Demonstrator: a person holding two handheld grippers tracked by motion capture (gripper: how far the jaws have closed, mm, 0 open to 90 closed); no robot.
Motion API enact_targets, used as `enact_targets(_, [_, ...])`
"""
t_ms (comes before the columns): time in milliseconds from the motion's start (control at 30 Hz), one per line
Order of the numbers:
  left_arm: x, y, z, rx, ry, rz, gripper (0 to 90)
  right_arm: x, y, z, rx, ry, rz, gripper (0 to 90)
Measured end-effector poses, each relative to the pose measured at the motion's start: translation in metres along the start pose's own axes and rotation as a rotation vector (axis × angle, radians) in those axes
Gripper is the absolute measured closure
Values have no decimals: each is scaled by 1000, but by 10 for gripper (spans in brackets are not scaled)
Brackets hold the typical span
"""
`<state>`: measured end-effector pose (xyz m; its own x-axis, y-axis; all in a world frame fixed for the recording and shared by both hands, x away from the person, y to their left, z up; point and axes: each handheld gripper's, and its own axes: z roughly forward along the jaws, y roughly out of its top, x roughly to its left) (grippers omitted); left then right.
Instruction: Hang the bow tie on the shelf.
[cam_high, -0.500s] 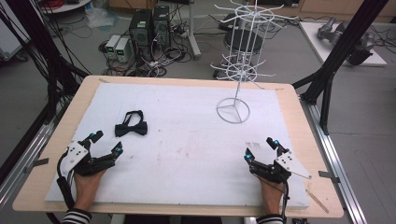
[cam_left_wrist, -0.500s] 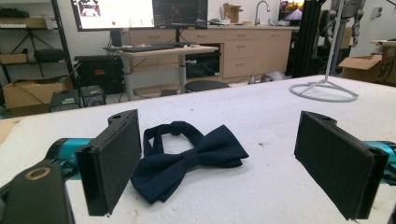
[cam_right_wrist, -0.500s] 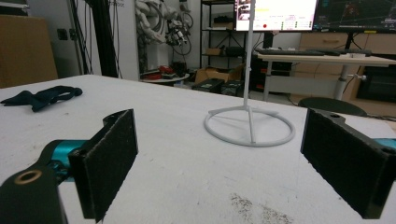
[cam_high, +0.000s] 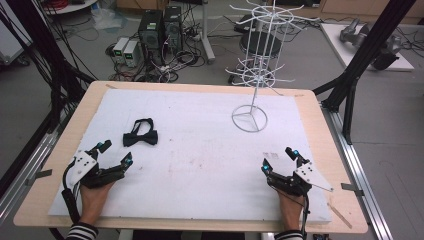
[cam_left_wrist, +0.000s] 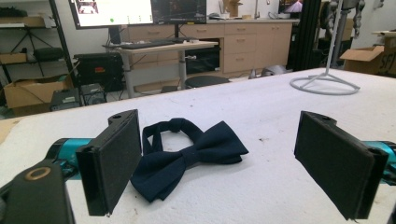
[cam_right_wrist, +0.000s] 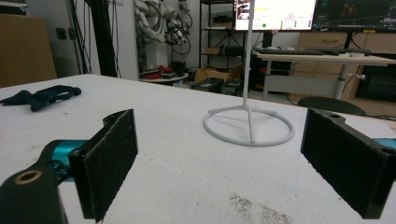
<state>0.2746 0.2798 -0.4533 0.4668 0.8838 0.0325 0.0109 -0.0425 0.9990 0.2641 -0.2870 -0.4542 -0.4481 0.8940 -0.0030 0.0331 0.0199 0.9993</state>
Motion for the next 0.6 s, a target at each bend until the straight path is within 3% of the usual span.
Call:
enact_targets(467, [1, 1, 2, 20, -3, -15, 151, 0, 0, 0, 3, 0, 2, 101])
enact_targets(600, [4, 1, 3, 29, -25, -41, 143, 0, 0, 0, 4, 2, 9, 101])
